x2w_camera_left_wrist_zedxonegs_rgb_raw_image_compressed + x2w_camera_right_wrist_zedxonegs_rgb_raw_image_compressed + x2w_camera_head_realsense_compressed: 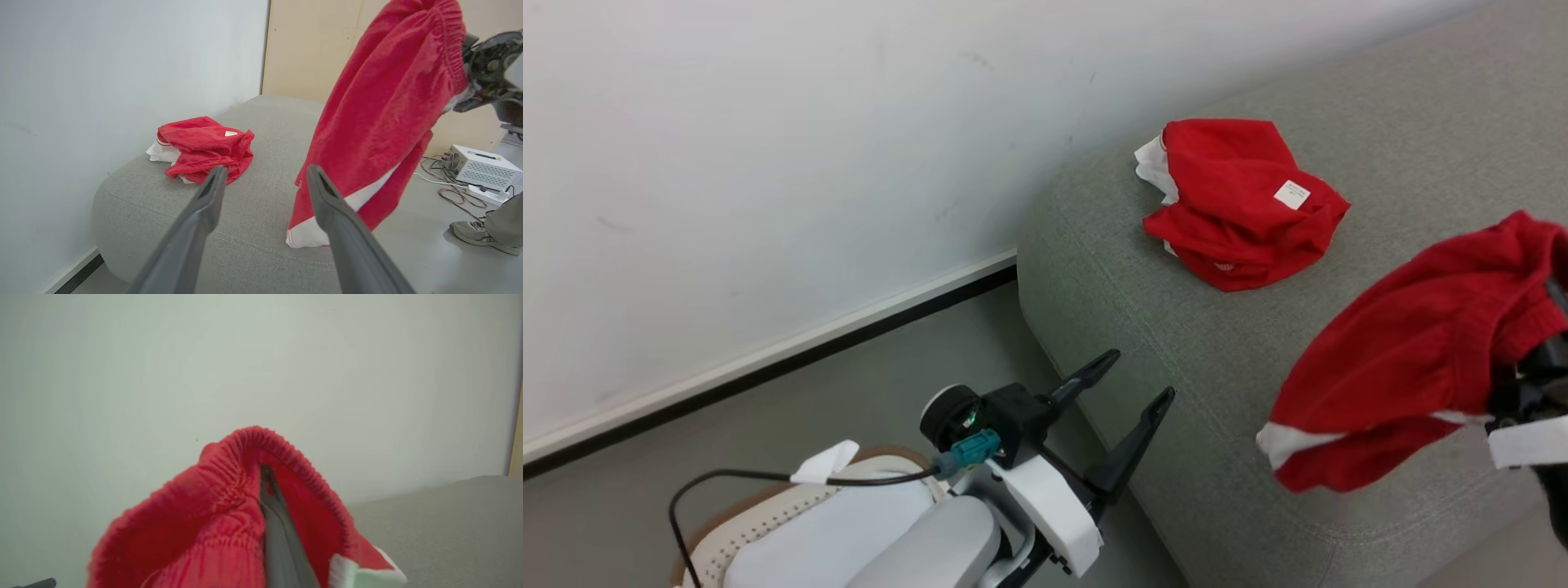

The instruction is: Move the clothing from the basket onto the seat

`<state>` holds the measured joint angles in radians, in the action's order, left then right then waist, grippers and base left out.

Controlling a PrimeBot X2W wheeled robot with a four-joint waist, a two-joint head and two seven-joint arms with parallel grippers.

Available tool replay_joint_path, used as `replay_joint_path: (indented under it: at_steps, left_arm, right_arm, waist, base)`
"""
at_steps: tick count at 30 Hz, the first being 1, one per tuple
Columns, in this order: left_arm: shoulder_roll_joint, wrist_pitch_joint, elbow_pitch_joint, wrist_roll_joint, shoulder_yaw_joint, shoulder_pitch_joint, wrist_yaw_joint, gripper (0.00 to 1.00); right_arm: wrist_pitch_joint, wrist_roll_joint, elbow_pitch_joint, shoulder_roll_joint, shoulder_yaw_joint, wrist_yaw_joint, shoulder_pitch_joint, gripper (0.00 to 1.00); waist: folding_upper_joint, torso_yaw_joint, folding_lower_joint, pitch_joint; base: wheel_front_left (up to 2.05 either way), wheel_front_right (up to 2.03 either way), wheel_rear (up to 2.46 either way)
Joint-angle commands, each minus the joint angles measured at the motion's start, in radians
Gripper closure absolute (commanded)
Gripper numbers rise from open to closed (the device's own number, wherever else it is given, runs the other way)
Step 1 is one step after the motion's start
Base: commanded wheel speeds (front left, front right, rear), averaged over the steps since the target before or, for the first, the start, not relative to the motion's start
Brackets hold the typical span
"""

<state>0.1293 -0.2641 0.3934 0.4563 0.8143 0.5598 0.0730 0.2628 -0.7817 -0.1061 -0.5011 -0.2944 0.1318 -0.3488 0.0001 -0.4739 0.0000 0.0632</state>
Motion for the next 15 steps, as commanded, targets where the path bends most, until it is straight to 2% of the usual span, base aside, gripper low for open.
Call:
replay_joint_path:
  at_steps: [1,4,7,10,15]
  left_arm:
    - [0.012,0.000,0.002,-0.013,-0.004,0.020,0.004,0.00]
    - [0.021,0.010,-0.001,-0.026,0.005,0.046,0.007,0.00]
    - [0.033,0.026,-0.014,-0.038,0.010,0.075,0.009,0.00]
    - [0.043,0.028,-0.041,-0.053,0.006,0.108,0.002,0.00]
    - [0.085,0.047,-0.100,-0.072,-0.013,0.146,-0.020,0.00]
  right_arm:
    - [0.002,-0.035,0.000,0.008,0.020,-0.002,-0.049,1.00]
    - [0.002,-0.025,-0.039,-0.026,0.047,-0.002,-0.121,1.00]
    - [0.001,-0.064,-0.070,-0.021,0.098,-0.002,-0.209,1.00]
    - [0.001,-0.044,-0.111,-0.059,0.178,-0.002,-0.282,1.00]
    - [0.001,0.012,-0.172,-0.061,0.330,-0.002,-0.391,1.00]
  waist:
    - [-0.0001,0.021,0.0000,0.048]
    - [-0.0001,0.043,0.0000,0.106]
    - [-0.0001,0.069,0.0000,0.174]
    - [-0.0001,0.106,0.0000,0.244]
    - [-0.0001,0.167,0.0000,0.391]
  base:
    - [0.00,0.00,0.00]
    - [0.00,0.00,0.00]
    - [0.00,0.00,0.00]
    - [0.00,0.00,0.00]
    - [0.00,0.00,0.00]
